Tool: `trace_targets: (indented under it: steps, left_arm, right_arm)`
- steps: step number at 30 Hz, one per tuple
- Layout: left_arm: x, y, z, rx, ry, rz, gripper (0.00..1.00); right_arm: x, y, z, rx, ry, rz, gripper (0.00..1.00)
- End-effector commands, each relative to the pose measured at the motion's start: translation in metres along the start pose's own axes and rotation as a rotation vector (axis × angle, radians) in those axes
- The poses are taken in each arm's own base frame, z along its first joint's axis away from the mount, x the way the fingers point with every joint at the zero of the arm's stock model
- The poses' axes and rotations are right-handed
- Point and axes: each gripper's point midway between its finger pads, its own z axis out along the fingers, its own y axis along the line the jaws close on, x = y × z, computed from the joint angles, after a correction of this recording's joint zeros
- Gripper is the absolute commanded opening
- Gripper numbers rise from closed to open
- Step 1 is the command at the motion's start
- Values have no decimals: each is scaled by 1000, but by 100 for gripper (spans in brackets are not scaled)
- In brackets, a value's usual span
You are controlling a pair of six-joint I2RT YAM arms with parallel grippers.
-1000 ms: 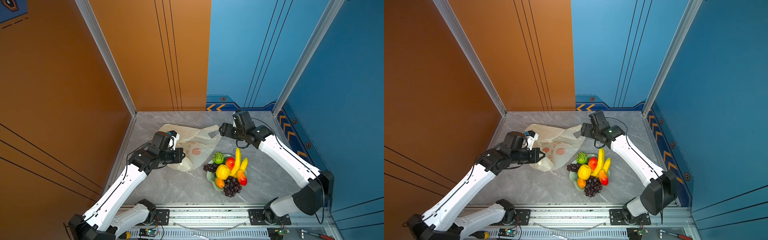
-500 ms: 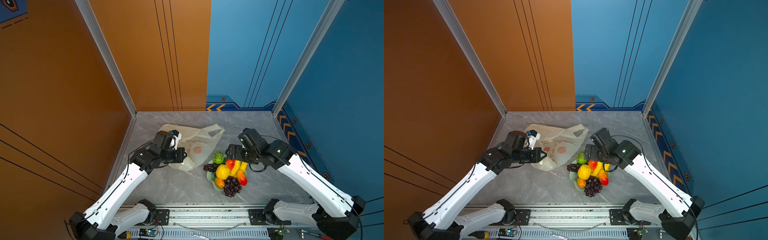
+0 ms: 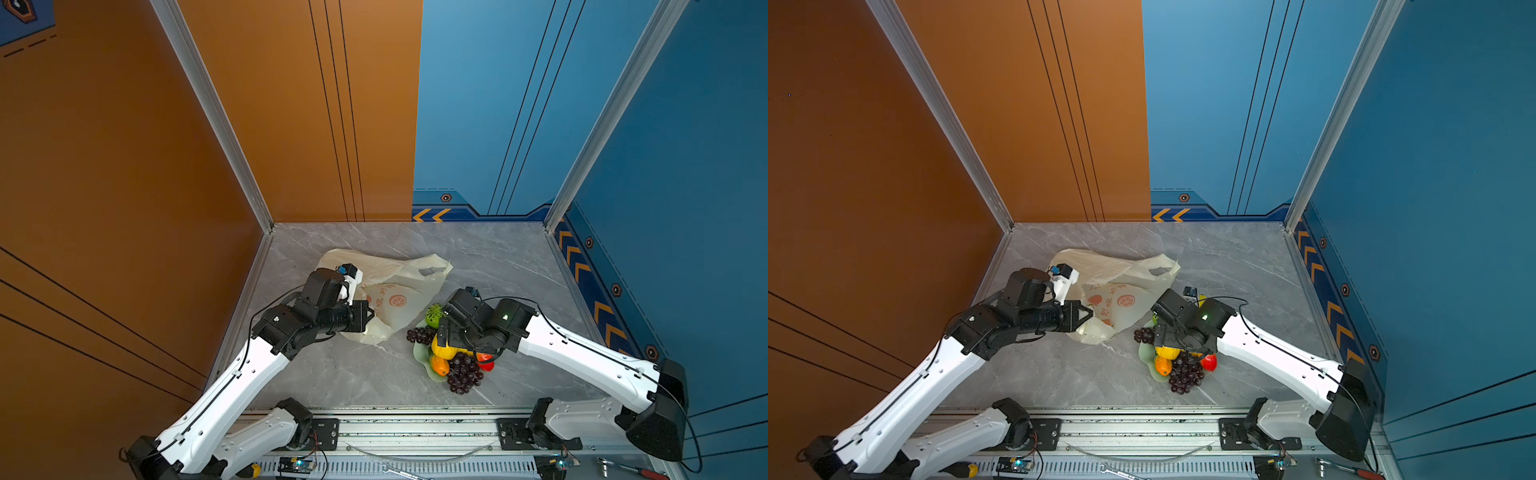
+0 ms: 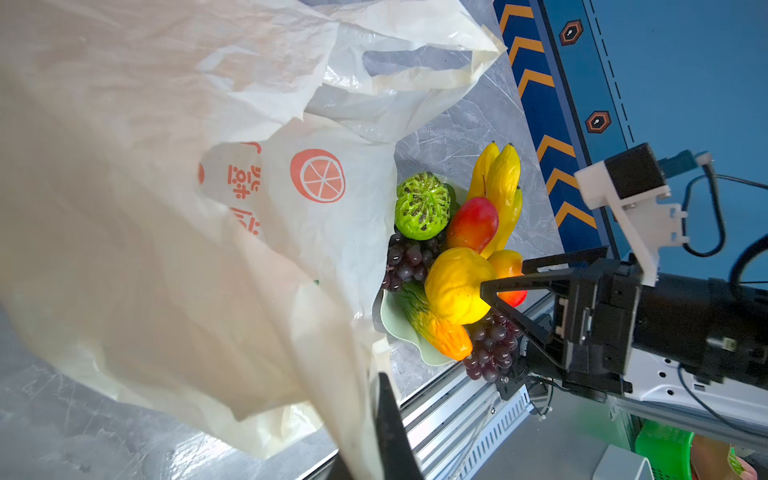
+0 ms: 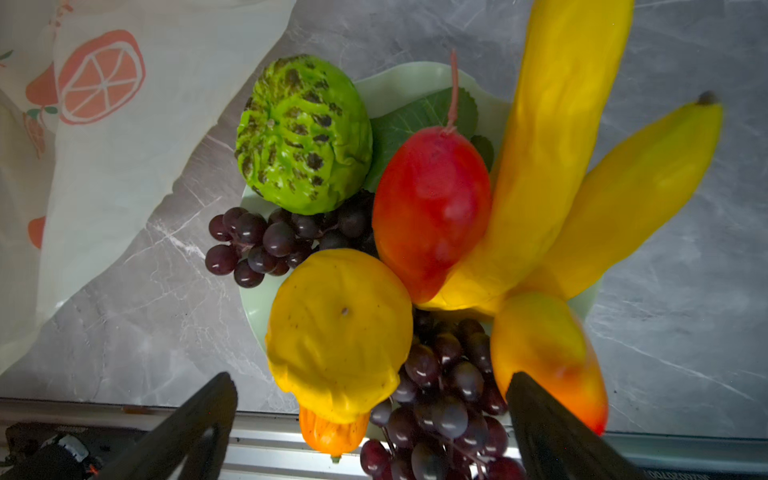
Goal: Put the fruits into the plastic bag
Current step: 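Lower the right gripper onto the yellow fruit and close on it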
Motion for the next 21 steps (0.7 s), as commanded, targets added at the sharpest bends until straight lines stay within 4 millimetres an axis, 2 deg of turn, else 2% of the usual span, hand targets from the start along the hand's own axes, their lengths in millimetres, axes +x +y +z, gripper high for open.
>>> trace_targets:
  steps: [1,9,21]
  left_arm:
    - [4,3,0,-16,-5,-3,0]
    - [6,1,1,-26,-7,6,0]
    - [7,2,4,-31,2,11,0]
  right_arm:
    - [-5,10,11,-21,-21,73,100]
    - [-4,20,27,-30,-8,117,97]
    - [3,11,44,22,35,151,88]
